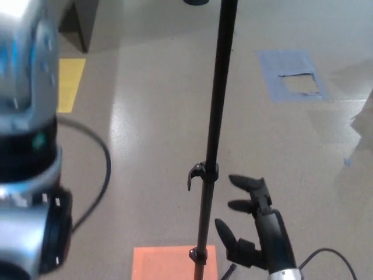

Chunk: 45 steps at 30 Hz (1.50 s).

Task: A phone stand is kept on the floor and the robot uses both its hands to grab it and uses its left hand to extend the phone stand by pulling it upwards

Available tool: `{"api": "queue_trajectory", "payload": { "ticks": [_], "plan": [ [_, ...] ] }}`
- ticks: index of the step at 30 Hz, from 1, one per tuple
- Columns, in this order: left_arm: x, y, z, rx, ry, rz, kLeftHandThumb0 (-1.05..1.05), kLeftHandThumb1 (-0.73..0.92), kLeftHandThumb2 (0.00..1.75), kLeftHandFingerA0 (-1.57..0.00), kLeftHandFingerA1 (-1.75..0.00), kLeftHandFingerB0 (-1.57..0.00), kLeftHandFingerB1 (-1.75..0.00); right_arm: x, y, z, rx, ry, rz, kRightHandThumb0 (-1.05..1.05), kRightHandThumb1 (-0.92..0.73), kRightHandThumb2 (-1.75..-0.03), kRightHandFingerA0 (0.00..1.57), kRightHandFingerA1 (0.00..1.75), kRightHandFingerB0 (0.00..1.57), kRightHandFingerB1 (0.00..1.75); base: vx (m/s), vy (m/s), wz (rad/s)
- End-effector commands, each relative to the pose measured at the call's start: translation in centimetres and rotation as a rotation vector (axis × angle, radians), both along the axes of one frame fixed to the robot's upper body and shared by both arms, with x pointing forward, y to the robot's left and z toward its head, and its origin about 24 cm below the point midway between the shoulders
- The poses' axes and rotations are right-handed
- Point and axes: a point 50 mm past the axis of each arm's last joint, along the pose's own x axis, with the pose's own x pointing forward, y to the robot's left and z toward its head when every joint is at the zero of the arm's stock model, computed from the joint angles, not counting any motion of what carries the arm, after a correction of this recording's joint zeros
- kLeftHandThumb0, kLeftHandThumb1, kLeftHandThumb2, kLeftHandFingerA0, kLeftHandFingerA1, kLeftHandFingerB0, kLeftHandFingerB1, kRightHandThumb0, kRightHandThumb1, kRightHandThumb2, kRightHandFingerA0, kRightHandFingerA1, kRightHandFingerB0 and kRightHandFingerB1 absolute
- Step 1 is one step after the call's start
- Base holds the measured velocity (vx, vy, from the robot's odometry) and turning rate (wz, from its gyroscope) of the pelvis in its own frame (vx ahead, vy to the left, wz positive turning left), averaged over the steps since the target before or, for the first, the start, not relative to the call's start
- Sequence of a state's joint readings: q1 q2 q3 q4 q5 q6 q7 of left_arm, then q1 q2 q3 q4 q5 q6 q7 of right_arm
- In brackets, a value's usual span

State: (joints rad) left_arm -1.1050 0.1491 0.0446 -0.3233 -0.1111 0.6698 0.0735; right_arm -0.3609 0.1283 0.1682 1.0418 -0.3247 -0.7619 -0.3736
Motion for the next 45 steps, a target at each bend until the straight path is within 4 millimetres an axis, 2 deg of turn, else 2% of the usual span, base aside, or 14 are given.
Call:
{"api": "queue_trajectory", "payload": {
  "ticks": [1,2,4,6,9,10,18,23,28,31,32,33,34,45],
  "plan": [
    [-3.4,2.3,-13.1,-0.006,0.096,0.131,-0.84,0.83,0.66,-0.26,-0.36,-0.27,-0.29,0.6,-4.2,2.3,-0.028,-0.048,0.079,-1.05,-0.8,-0.66,0.32,0.73,0.2,0.63,0.0,0.0,0.0],
    [-4.1,2.7,-15.8,-0.02,0.158,0.141,-0.84,0.81,0.65,-0.23,-0.35,-0.25,-0.3,0.3,-5.0,2.6,-0.062,-0.071,0.088,-0.98,-0.62,-1.1,0.29,0.74,0.0,0.54,0.0,0.0,0.0],
    [-5.7,3.8,-20.5,-0.037,0.291,0.178,-0.84,0.79,0.65,-0.24,-0.34,-0.23,-0.28,-0.5,-6.1,3.0,-0.09,-0.089,0.088,-1.05,-0.64,-1.04,0.05,0.56,0.05,0.55,0.0,0.0,0.0],
    [-7.7,5.3,-24.7,-0.03,0.411,0.221,-0.84,0.8,0.65,-0.24,-0.34,-0.23,-0.28,-1.4,-7.1,3.0,-0.1,-0.093,0.09,-1.05,-0.66,-1.02,0.03,0.55,0.06,0.56,0.0,0.0,0.0],
    [-9.8,6.7,-27.7,-0.051,0.521,0.228,-0.87,0.8,0.65,-0.24,-0.33,-0.26,-0.29,-2.7,-7.8,2.2,-0.134,-0.067,0.119,-1.05,-0.7,-1.11,0.02,0.51,0.02,0.49,0.0,0.0,0.0],
    [-11.0,7.4,-29.0,-0.053,0.585,0.236,-0.89,0.83,0.66,-0.26,-0.31,-0.28,-0.29,-3.5,-8.4,1.8,-0.171,-0.041,0.133,-1.05,-0.92,-0.81,0.0,0.61,0.0,0.49,0.0,0.0,0.0],
    [-18.1,10.4,-34.6,-0.114,0.792,0.305,-0.85,0.82,0.66,-0.24,-0.32,-0.27,-0.29,-8.0,-12.6,-0.6,-0.368,0.074,0.126,-1.05,-0.92,-0.9,0.0,0.59,0.0,0.33,0.0,0.0,0.0],
    [-22.2,11.5,-36.3,-0.169,0.854,0.331,-0.82,0.82,0.65,-0.22,-0.32,-0.24,-0.29,-11.9,-14.4,-2.8,-0.413,0.184,0.103,-1.05,-0.92,-0.93,0.0,0.59,0.0,0.23,0.0,0.0,0.0],
    [-25.8,11.7,-37.4,-0.234,0.904,0.49,-0.8,0.83,0.66,-0.28,-0.32,-0.28,-0.3,-14.1,-16.7,-3.5,-0.434,0.269,0.058,-1.05,-0.92,-0.91,0.0,0.35,0.0,0.23,0.0,0.0,0.0],
    [-25.8,13.1,-37.2,-0.227,0.929,0.499,-0.83,0.92,0.69,-0.23,-0.29,-0.26,-0.29,-14.7,-17.1,-3.9,-0.467,0.319,0.066,-1.05,-0.92,-0.9,0.0,0.32,0.0,0.27,0.0,0.0,0.0],
    [-25.0,13.9,-37.1,-0.262,0.91,0.518,-0.94,0.77,0.88,-0.25,-0.37,-0.23,-0.35,-14.9,-17.5,-3.8,-0.52,0.33,0.09,-1.05,-0.92,-0.87,0.0,0.34,0.0,0.32,0.0,0.0,0.0],
    [-24.8,14.1,-37.0,-0.269,0.901,0.521,-0.84,0.73,1.12,-0.21,-0.45,-0.22,-0.43,-14.9,-17.5,-3.7,-0.524,0.331,0.094,-1.05,-0.92,-0.83,0.0,0.37,0.0,0.34,0.0,0.0,0.0],
    [-24.7,14.1,-37.0,-0.268,0.899,0.519,-0.88,0.92,0.7,-0.28,-0.3,-0.29,-0.3,-14.8,-17.5,-3.7,-0.522,0.332,0.094,-1.05,-0.91,-0.8,0.0,0.36,0.0,0.32,0.0,0.0,0.0],
    [-24.0,13.8,-38.0,-0.331,0.891,0.487,-0.92,0.92,0.81,-0.25,-0.32,-0.32,-0.34,-12.8,-16.5,-4.2,-0.515,0.325,0.096,-1.05,-0.92,-0.82,0.0,0.45,0.0,0.41,0.0,0.0,0.0]
  ]
}}
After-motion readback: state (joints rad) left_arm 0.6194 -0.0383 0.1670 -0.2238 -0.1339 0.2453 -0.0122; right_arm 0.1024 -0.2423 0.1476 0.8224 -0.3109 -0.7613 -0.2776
